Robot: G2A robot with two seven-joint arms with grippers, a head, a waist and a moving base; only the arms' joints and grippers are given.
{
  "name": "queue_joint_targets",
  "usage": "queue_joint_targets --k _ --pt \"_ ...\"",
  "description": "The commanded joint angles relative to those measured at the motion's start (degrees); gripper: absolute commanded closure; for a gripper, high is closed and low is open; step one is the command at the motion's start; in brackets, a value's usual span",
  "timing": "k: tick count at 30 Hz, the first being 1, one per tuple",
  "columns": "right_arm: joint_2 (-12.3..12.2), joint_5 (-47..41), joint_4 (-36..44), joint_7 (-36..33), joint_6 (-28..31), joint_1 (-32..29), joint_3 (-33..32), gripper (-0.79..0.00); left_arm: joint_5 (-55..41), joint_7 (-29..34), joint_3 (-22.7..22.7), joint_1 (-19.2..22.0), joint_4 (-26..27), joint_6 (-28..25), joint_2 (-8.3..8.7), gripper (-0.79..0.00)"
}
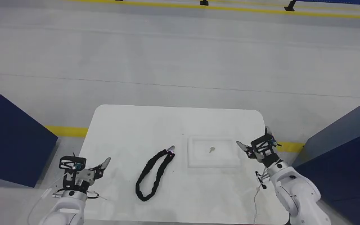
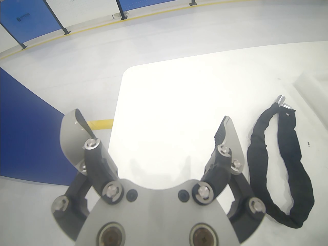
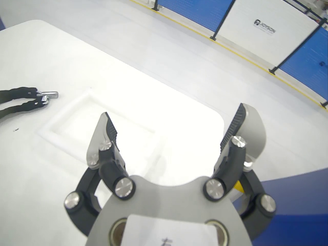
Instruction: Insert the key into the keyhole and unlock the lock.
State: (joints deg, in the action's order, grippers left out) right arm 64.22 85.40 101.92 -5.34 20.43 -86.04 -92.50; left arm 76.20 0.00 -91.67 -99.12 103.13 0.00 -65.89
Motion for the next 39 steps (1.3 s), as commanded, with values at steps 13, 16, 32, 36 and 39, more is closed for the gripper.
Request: queue_joint_targets --k 13,16,32,36,39 --pt "-0.31 -2.07 -16.41 -10.09 30.61 28.65 12.64 -0.785 0.0 0.0 0.0 0.0 0.0 0.0 0.0 -0.785" --pt "-0.05 -4.29 -21.18 -13.03 36.65 34.32 15.85 -0.785 0.0 0.0 0.0 0.0 0.0 0.0 0.0 -0.785" --pt "0.81 -9.44 -40.55 -18.82 37.57 55.8 47.84 -0.785 0.0 0.0 0.0 0.0 0.0 0.0 0.0 -0.785" --pt "0.91 -9.22 -43.98 -17.76 37.57 59.22 55.06 -0.785 0.0 0.0 0.0 0.0 0.0 0.0 0.0 -0.785" --pt "1.06 -8.62 -46.1 -16.78 37.57 61.1 59.9 -0.785 0.0 0.0 0.0 0.0 0.0 0.0 0.0 -0.785"
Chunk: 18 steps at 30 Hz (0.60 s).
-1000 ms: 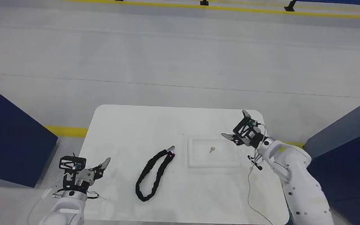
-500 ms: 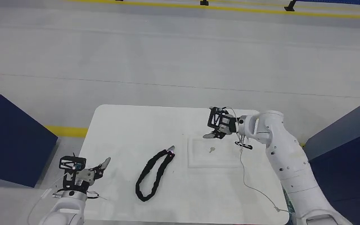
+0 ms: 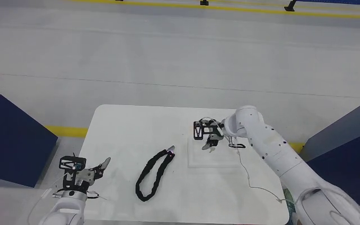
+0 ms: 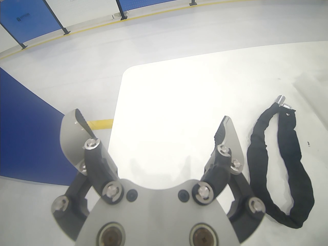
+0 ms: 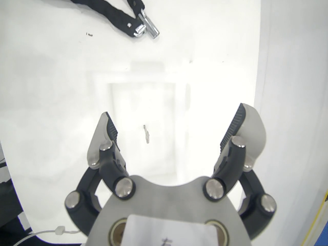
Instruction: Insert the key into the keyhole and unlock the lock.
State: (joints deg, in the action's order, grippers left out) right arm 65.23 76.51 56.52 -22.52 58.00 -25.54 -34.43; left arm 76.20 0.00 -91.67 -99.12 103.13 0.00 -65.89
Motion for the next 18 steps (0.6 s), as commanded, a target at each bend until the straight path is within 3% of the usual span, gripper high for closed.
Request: queue_joint_targets --k 1,18 --pt "0.11 0.57 -1.38 0.84 0.0 1.05 3.29 -0.785 0.0 0.0 0.0 0.0 0.0 0.0 0.0 -0.785" --pt "2.5 1.62 -13.59 8.59 0.0 4.49 15.29 -0.785 0.0 0.0 0.0 0.0 0.0 0.0 0.0 -0.785"
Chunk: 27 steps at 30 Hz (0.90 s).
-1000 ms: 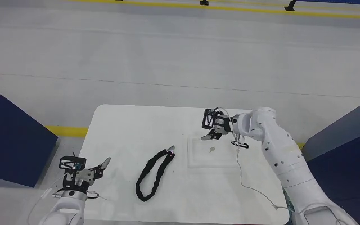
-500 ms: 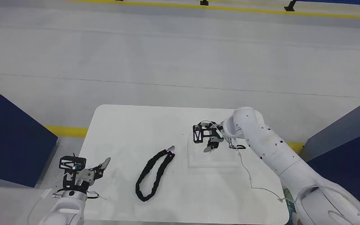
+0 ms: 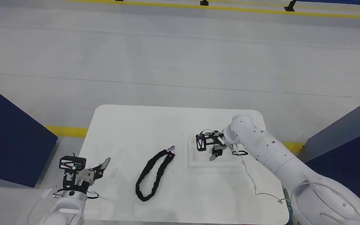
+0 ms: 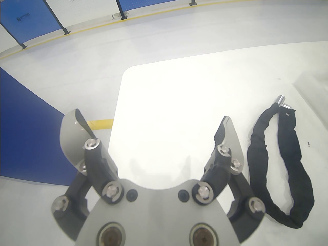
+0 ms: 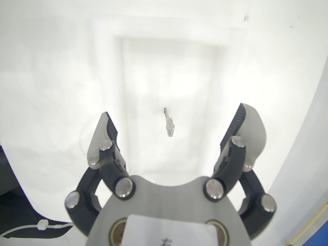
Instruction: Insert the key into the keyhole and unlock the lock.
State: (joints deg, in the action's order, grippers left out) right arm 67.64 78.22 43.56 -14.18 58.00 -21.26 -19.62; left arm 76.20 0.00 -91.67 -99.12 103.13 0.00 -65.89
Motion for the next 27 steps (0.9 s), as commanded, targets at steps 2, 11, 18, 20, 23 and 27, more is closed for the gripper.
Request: queue_joint_targets --k 2,11,18,20,23,27 --pt "0.29 -0.36 -1.79 0.86 0.0 0.63 1.36 -0.785 0.0 0.0 0.0 0.0 0.0 0.0 0.0 -0.785" --pt "1.3 -1.67 -5.8 2.96 0.0 1.79 4.49 -0.508 0.0 0.0 0.0 0.0 0.0 0.0 0.0 -0.785" --pt "2.27 -2.64 -8.29 3.76 0.0 2.45 5.88 -0.351 0.0 0.0 0.0 0.0 0.0 0.0 0.0 -0.785" --pt "2.53 -2.79 -8.84 3.86 0.0 2.56 6.28 -0.317 0.0 0.0 0.0 0.0 0.0 0.0 0.0 -0.785" --pt "2.9 -3.0 -9.53 4.08 0.0 2.61 6.95 -0.246 0.0 0.0 0.0 0.0 0.0 0.0 0.0 -0.785" --pt "3.23 -3.28 -10.08 4.53 0.0 2.97 7.97 -0.052 0.0 0.0 0.0 0.0 0.0 0.0 0.0 -0.785"
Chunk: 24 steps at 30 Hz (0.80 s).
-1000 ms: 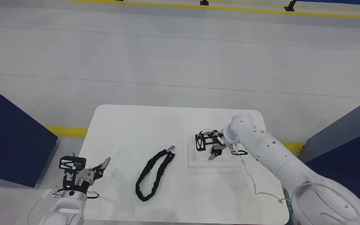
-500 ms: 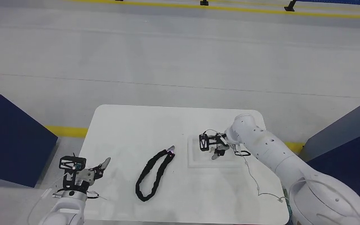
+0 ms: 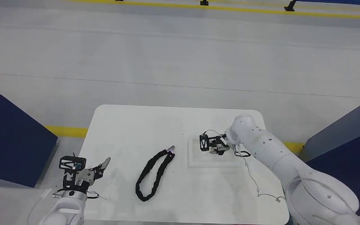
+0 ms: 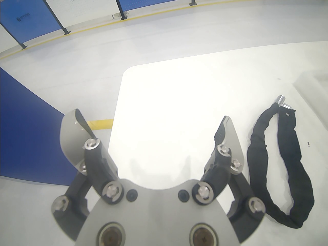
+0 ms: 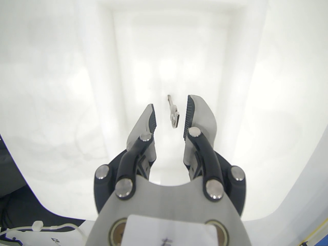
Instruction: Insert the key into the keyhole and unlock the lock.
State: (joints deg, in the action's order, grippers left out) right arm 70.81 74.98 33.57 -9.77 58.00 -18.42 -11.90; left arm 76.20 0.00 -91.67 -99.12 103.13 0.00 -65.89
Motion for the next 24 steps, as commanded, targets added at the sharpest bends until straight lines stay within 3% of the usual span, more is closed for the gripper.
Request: queue_joint_targets --k 1,11,19,24 --pt "0.1 -0.18 -0.16 0.36 0.0 0.28 0.48 0.0 0.0 0.0 0.0 0.0 0.0 0.0 0.0 -0.785" --pt "-0.54 2.51 3.07 2.8 0.0 2.61 2.16 0.0 0.0 0.0 0.0 0.0 0.0 0.0 0.0 -0.785" --pt "-2.11 7.8 8.19 3.94 0.0 3.71 2.16 0.0 0.0 0.0 0.0 0.0 0.0 0.0 0.0 -0.785" --pt "-3.59 5.76 8.84 6.85 0.0 5.39 1.59 0.0 0.0 0.0 0.0 0.0 0.0 0.0 0.0 -0.785"
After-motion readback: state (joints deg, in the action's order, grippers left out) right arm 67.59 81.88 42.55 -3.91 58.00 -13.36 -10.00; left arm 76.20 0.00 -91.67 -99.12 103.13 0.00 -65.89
